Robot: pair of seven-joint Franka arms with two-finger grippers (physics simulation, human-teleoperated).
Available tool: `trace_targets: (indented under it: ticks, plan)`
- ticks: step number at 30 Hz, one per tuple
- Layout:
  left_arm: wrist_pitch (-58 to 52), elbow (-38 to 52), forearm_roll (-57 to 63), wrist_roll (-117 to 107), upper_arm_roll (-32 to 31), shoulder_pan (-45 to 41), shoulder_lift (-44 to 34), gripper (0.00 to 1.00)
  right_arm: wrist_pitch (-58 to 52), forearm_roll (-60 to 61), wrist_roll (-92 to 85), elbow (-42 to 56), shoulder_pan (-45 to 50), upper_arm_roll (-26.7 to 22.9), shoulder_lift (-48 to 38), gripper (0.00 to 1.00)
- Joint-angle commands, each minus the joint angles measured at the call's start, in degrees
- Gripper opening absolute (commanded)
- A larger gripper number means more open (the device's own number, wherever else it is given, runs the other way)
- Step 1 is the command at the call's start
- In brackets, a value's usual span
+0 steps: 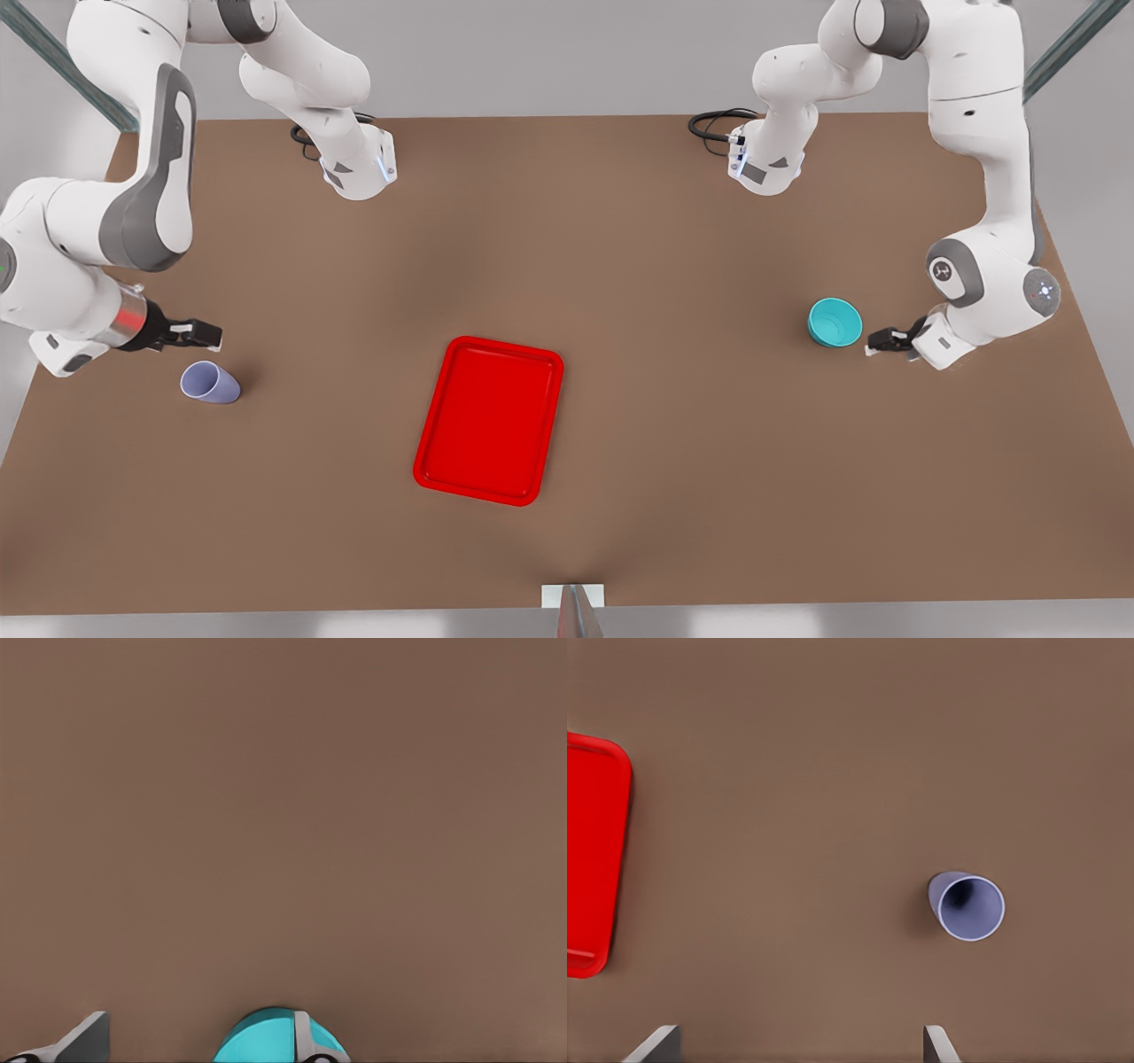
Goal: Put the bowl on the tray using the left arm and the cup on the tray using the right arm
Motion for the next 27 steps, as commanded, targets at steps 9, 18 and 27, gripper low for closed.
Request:
trace_targets:
  ticks: [9, 18, 27]
  plan:
    - [1.8, -3.7, -7.2, 8.9, 1.2, 0.3, 4.7, 1.00, 0.5, -0.2, 0.1, 0.1, 0.0, 0.0, 0.8, 1.00]
    - [2.6, -9.0, -7.0, 9.4, 3.1, 0.3, 1.2, 1.00, 0.5, -0.3, 0.1, 0.0, -0.1, 0.0, 1.3, 1.00]
    - [6.1, -11.4, -7.7, 10.2, 3.3, 0.3, 4.8, 1.00, 0.8, -0.4, 0.1, 0.1, -0.1, 0.0, 2.0, 1.00]
